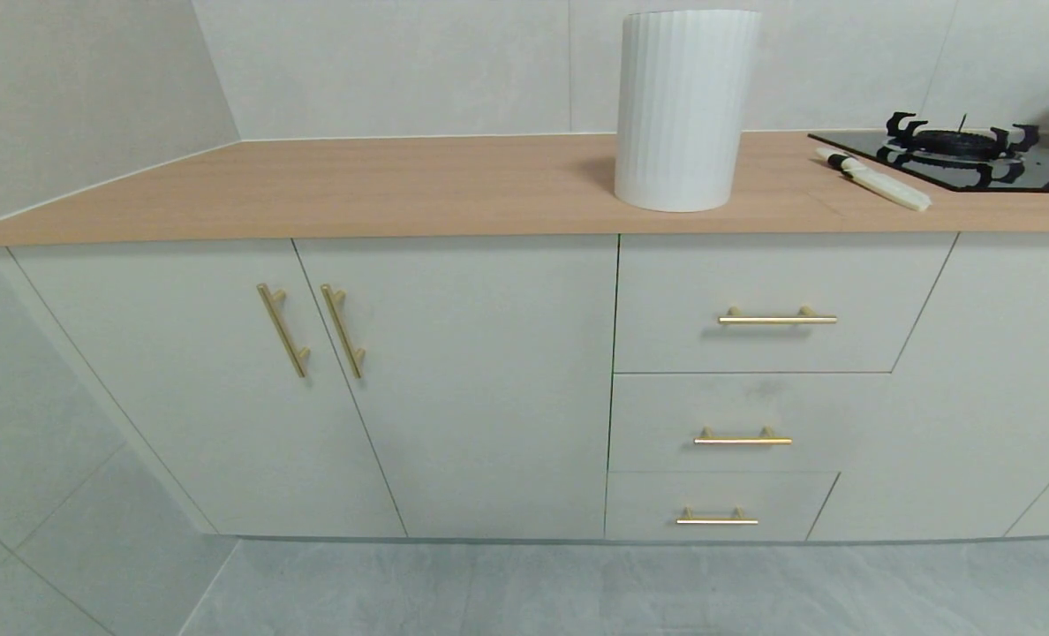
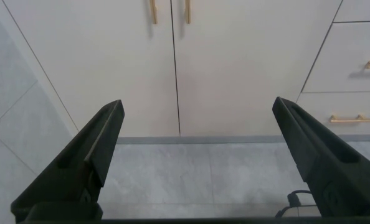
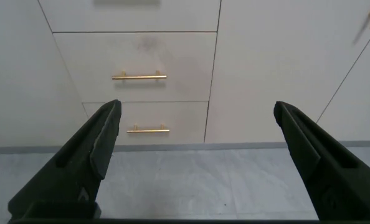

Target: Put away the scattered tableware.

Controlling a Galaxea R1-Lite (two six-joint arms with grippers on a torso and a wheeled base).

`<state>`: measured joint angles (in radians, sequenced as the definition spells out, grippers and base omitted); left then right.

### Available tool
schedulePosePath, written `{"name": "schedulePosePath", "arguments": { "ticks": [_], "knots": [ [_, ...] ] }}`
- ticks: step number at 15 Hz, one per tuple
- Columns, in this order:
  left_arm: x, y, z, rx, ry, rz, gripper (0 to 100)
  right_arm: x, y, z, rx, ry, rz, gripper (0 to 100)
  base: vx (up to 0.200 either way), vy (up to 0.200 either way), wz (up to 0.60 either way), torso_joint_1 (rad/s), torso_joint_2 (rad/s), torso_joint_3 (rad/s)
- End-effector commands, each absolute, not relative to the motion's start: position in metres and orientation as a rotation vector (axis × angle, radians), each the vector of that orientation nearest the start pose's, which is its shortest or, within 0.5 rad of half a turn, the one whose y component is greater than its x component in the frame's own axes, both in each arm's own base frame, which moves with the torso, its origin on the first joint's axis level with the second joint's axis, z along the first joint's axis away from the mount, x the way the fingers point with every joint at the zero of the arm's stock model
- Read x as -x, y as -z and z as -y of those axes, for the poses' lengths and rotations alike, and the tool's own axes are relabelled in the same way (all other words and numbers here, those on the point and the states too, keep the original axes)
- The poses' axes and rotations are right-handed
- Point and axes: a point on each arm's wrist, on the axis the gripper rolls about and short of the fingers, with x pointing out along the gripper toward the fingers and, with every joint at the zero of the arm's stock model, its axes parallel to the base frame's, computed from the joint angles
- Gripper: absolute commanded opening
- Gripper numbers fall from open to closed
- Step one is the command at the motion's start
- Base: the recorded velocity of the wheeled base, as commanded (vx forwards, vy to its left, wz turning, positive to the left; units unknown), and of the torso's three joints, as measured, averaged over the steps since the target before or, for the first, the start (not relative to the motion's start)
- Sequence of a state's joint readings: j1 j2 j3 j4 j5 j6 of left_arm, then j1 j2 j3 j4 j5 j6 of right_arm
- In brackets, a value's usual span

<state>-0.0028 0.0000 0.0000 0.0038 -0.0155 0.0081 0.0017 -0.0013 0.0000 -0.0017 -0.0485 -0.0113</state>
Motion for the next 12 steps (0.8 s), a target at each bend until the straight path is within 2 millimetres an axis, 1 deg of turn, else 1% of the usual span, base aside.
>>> {"name": "schedulePosePath", "arguments": {
  "ticks": [1,6,12],
  "knots": [
    [0.0228,-0.075,0.0003,-0.009,0.018,-0.005,100,0.0228,-0.0755,0.001,-0.011,0.043,0.0,100,0.0,0.0,0.0,0.0,0.0,0.0],
    [0.0228,-0.0752,0.0003,-0.008,0.017,-0.003,100,0.0228,-0.0755,0.001,-0.015,0.043,0.0,100,0.0,0.0,0.0,0.0,0.0,0.0],
    [0.0228,-0.0752,0.0003,-0.008,0.017,-0.003,100,0.0228,-0.0755,0.001,-0.015,0.043,0.0,100,0.2,0.0,0.0,0.002,0.0,0.002]
  ]
}}
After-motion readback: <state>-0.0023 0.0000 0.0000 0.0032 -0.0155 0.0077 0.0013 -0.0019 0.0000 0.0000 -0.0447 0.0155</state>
